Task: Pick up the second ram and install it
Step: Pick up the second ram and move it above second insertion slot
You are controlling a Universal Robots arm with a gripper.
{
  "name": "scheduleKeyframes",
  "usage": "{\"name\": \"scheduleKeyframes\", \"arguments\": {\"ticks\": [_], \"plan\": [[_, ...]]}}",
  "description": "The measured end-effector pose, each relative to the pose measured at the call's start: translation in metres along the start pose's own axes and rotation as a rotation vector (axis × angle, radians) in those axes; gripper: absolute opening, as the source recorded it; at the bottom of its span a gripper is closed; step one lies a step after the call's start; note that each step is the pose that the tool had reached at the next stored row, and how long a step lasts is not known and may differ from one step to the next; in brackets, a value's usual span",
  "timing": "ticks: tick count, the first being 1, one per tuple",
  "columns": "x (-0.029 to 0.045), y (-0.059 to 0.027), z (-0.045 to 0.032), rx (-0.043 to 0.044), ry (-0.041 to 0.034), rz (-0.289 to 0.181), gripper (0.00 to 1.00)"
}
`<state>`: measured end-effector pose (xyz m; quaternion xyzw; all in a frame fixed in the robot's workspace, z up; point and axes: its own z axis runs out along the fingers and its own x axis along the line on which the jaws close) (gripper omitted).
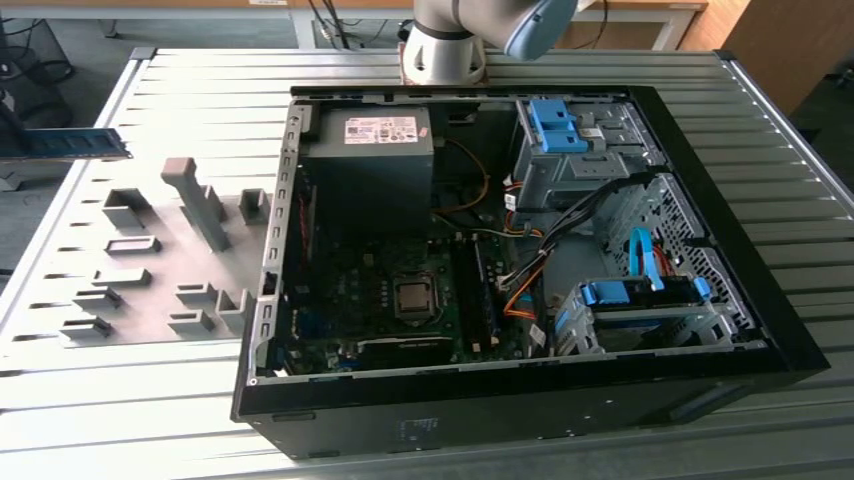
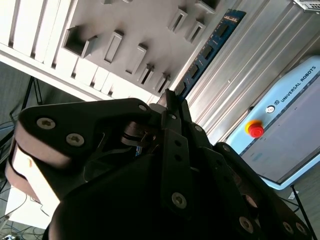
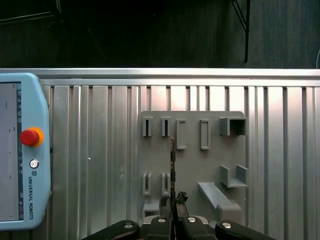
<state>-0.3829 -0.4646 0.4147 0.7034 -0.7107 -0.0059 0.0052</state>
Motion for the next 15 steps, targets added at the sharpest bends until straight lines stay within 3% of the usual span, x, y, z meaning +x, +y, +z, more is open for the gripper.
{"name": "scheduleKeyframes", "arguments": {"ticks": [15], "plan": [[-0.0001,-0.0108,0.0000,0.0001,0.0010,0.000,0.14]]}}
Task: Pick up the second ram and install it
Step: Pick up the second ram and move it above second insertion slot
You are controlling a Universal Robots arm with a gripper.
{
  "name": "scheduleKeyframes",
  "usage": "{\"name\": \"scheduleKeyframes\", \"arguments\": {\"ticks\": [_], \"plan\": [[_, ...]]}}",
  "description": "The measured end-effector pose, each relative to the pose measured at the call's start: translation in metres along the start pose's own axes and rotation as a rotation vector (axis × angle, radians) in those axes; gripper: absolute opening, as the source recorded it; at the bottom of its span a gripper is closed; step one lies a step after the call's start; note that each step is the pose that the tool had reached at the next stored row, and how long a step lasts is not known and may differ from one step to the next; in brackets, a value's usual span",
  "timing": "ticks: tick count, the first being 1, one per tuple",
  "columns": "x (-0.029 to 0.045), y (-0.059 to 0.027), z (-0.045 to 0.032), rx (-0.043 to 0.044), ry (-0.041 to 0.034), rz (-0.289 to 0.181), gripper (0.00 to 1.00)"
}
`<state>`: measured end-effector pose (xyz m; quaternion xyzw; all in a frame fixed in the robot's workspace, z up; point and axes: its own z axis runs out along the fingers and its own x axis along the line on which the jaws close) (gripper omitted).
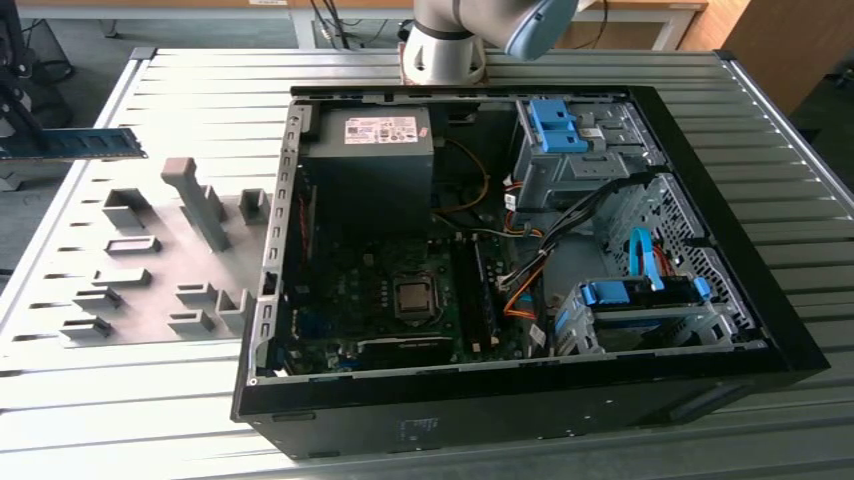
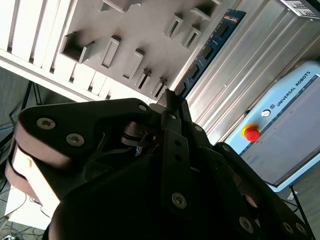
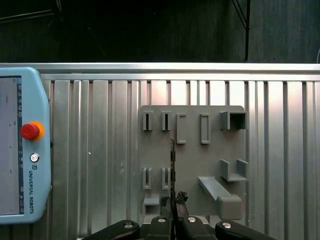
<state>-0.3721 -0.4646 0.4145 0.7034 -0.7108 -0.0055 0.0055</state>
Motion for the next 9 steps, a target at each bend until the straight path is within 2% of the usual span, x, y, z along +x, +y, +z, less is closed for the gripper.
{"name": "scheduleKeyframes", "arguments": {"ticks": [9], "plan": [[0.0000,-0.0005,0.0000,0.0000,-0.0005,0.000,0.14]]}}
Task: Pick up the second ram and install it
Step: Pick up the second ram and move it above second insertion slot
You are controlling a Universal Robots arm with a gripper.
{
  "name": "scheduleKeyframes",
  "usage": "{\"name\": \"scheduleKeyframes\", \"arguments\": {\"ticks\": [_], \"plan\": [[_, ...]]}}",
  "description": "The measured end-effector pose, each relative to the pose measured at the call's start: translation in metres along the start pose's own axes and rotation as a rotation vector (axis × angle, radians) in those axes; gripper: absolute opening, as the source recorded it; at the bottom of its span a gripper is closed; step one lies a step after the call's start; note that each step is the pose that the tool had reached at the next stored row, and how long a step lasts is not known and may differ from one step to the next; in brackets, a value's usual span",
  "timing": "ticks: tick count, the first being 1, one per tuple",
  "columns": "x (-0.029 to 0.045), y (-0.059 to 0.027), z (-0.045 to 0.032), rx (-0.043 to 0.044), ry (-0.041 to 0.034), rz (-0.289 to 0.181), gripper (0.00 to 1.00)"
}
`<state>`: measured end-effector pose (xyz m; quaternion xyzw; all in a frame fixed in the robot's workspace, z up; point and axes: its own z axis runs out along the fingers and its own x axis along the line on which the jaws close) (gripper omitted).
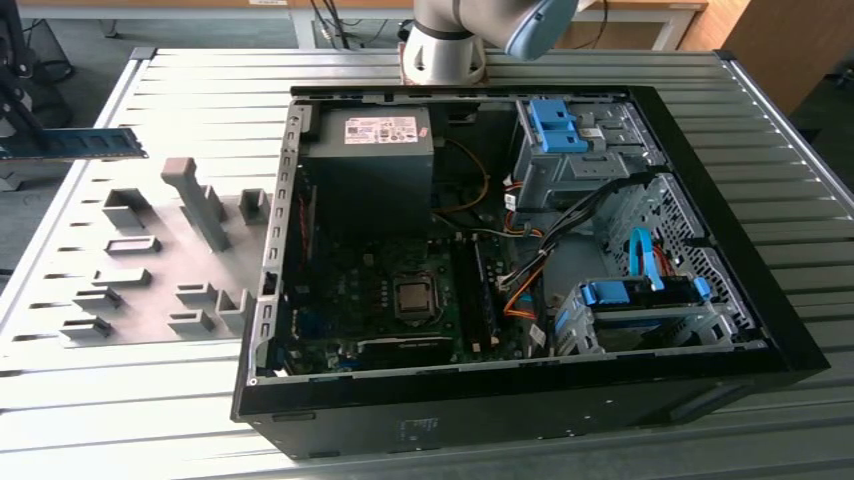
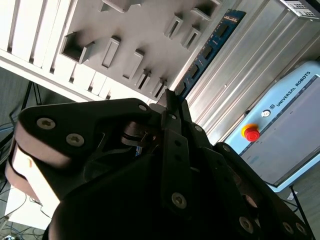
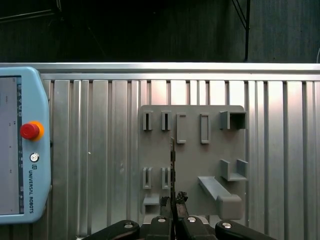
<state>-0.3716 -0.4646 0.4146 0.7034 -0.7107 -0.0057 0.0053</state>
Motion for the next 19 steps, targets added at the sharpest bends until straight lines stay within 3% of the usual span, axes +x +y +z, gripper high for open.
{"name": "scheduleKeyframes", "arguments": {"ticks": [19], "plan": [[-0.0001,-0.0134,-0.0002,0.0000,0.0000,0.000,0.14]]}}
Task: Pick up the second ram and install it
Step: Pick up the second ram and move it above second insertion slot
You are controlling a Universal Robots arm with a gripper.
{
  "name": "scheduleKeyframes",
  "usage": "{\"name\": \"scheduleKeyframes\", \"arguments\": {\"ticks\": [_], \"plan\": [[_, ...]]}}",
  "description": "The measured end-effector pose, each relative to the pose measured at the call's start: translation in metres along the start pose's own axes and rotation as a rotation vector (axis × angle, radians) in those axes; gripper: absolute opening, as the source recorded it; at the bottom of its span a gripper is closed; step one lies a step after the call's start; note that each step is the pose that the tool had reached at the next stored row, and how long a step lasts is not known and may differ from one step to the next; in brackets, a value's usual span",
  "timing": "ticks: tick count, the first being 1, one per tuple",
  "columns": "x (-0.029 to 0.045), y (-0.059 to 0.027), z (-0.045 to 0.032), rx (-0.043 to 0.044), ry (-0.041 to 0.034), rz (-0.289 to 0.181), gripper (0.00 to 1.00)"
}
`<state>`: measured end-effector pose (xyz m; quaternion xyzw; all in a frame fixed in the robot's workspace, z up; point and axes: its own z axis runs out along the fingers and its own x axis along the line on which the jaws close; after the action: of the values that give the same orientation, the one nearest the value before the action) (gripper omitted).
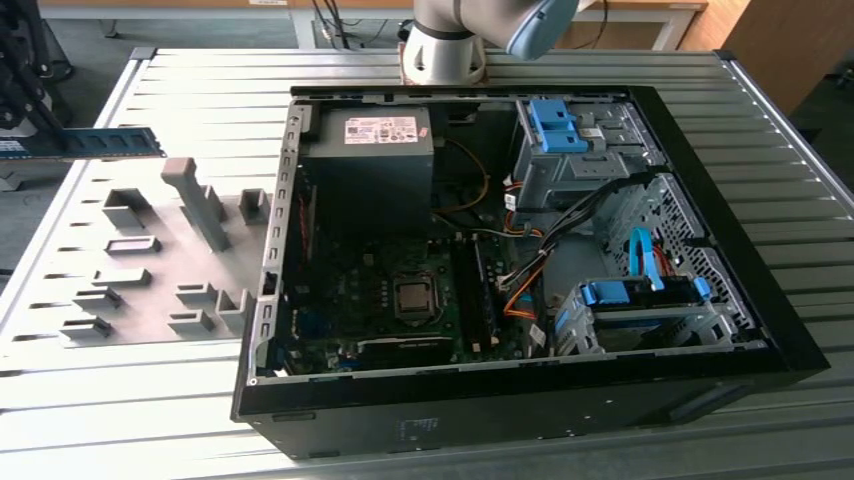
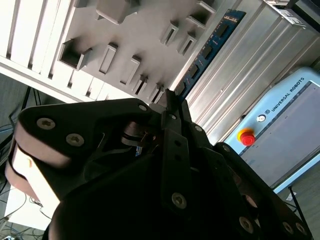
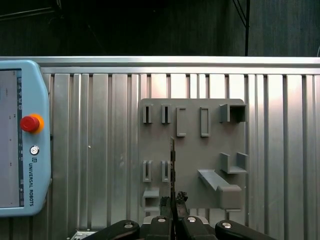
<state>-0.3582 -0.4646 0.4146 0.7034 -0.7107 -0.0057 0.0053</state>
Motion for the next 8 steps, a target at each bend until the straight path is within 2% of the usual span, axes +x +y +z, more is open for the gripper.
{"name": "scheduleKeyframes", "arguments": {"ticks": [8], "plan": [[0.0000,-0.0050,-0.0001,0.0000,0.0001,0.000,0.14]]}}
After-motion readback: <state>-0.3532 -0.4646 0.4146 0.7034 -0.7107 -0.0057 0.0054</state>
